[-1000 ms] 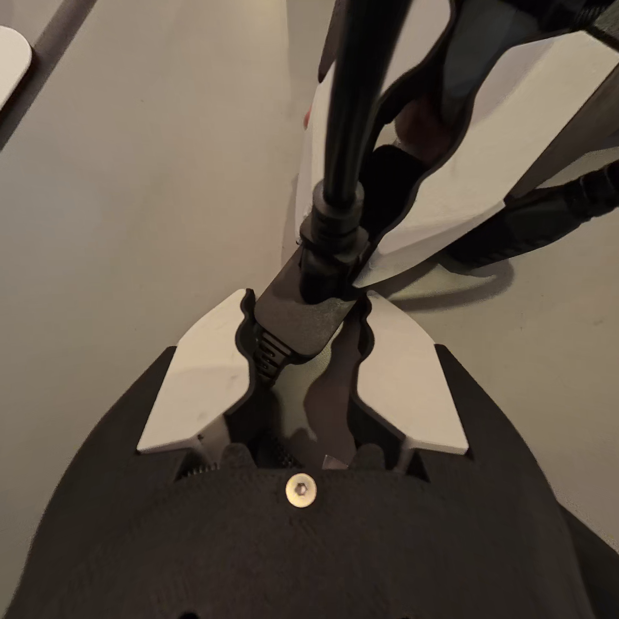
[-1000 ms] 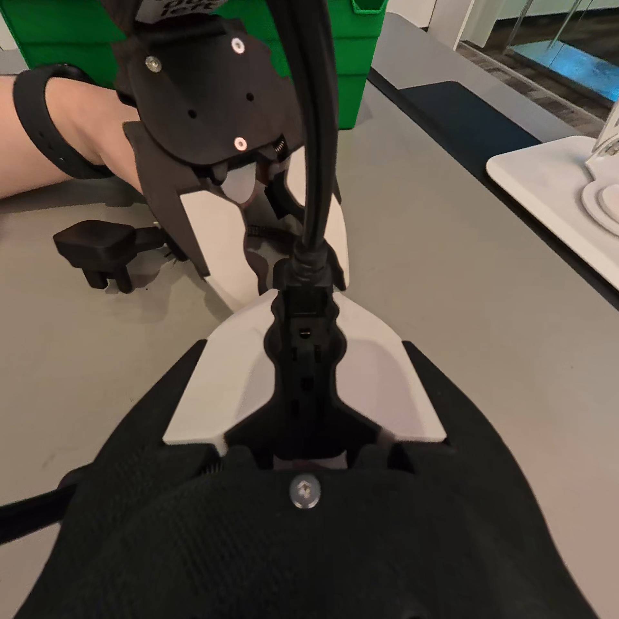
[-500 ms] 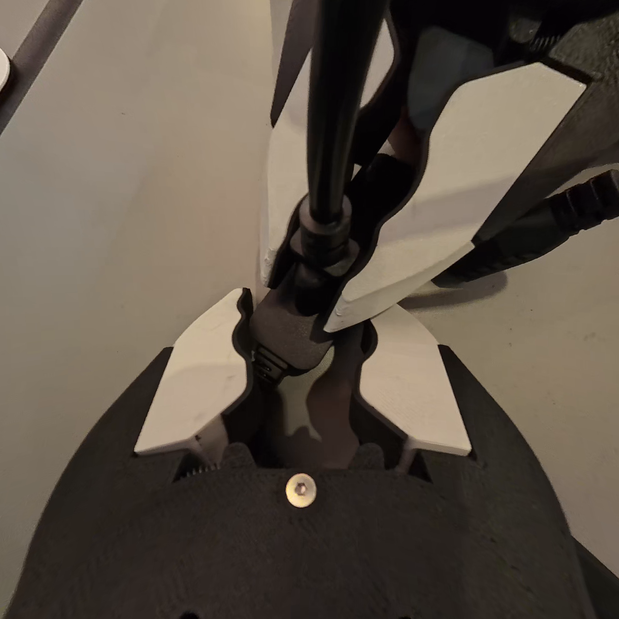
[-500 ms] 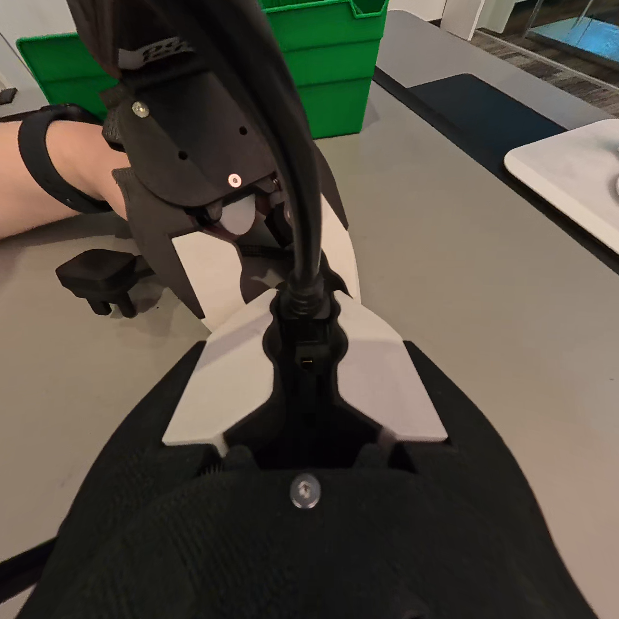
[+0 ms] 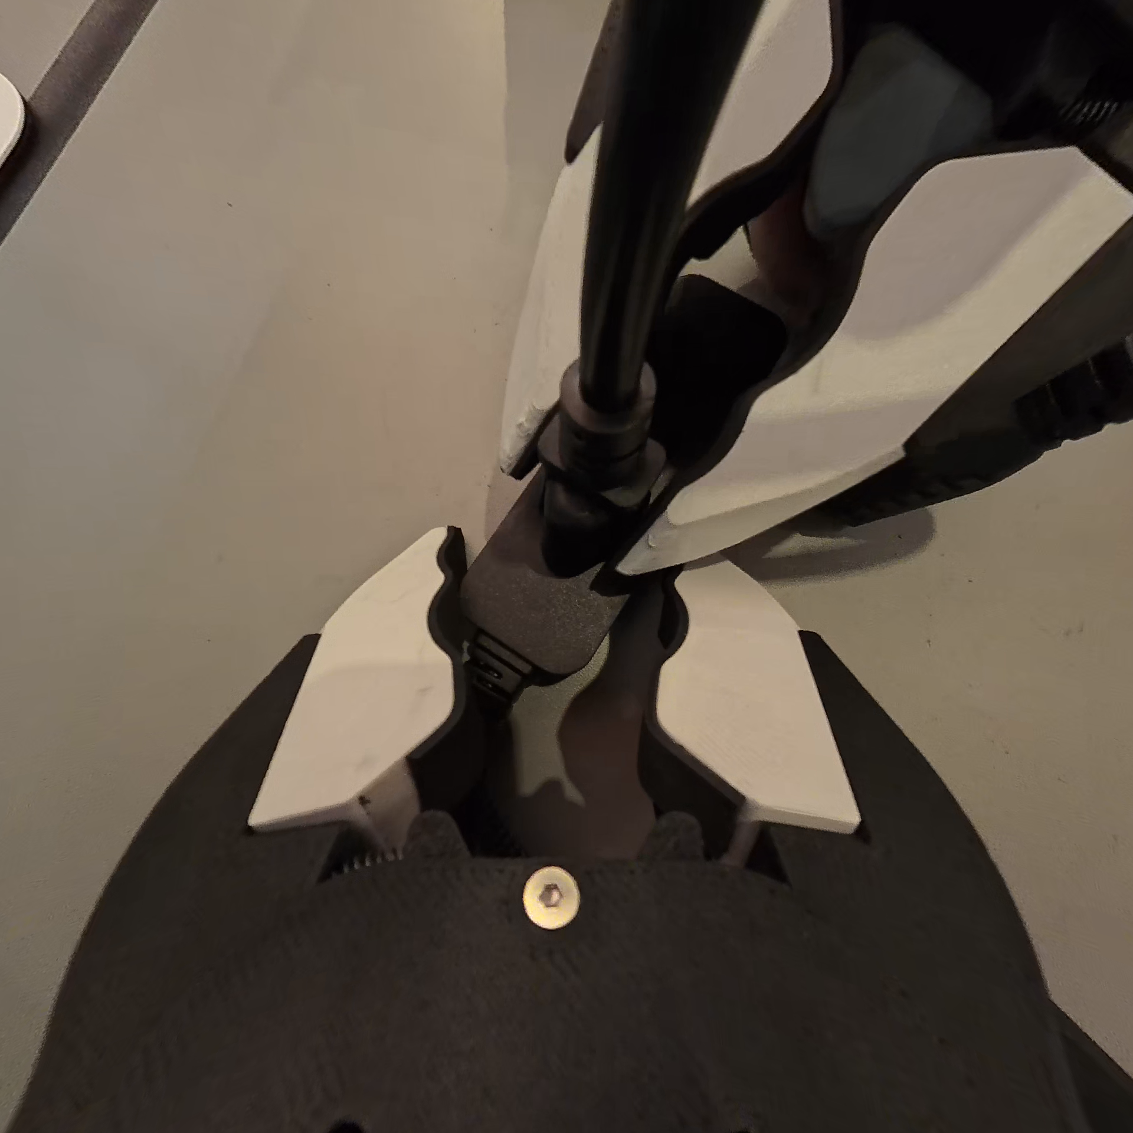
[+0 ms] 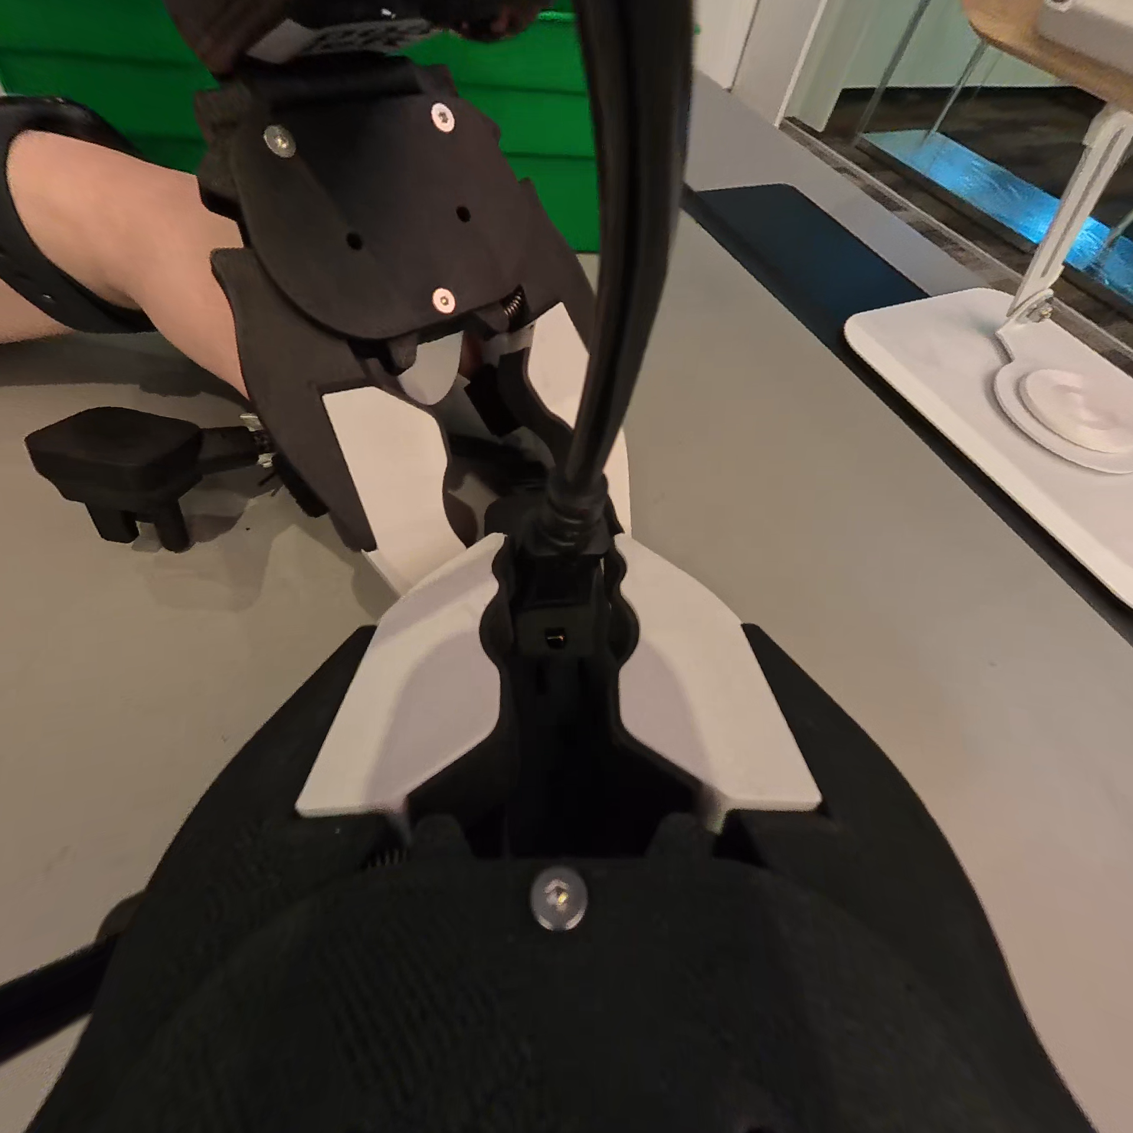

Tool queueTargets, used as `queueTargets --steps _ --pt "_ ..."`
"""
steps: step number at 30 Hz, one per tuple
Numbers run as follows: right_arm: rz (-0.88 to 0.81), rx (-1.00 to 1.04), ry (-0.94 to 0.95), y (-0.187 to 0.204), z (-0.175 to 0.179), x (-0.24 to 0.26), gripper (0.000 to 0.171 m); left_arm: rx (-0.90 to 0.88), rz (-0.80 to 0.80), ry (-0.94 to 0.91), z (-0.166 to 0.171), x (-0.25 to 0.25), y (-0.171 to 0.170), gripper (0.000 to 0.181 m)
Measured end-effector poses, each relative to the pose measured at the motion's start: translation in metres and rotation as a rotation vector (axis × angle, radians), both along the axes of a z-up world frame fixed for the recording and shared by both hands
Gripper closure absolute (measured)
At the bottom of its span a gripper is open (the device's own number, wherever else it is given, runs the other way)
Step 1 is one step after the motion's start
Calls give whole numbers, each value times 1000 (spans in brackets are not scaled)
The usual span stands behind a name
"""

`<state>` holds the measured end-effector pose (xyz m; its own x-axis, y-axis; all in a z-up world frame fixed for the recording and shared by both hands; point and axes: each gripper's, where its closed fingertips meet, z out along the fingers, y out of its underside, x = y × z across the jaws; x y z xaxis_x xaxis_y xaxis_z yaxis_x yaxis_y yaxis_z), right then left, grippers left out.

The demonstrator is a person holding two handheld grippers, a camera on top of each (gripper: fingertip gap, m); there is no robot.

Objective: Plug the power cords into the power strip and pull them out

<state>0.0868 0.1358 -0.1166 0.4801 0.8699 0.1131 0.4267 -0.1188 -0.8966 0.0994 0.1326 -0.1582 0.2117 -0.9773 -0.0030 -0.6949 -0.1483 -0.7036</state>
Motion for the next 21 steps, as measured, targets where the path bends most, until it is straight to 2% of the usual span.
queueTargets --steps 4,8,14,21 --pt "10 96 52 1 15 6 145 0 17 -1 0 0 2 121" --pt "20 289 -86 0 17 7 146 2 19 -1 0 1 2 122" --pt "21 223 1 2 17 7 146 2 26 -2 0 1 2 123" --pt "18 263 -30 2 17 6 147 7 27 -4 0 2 3 122"
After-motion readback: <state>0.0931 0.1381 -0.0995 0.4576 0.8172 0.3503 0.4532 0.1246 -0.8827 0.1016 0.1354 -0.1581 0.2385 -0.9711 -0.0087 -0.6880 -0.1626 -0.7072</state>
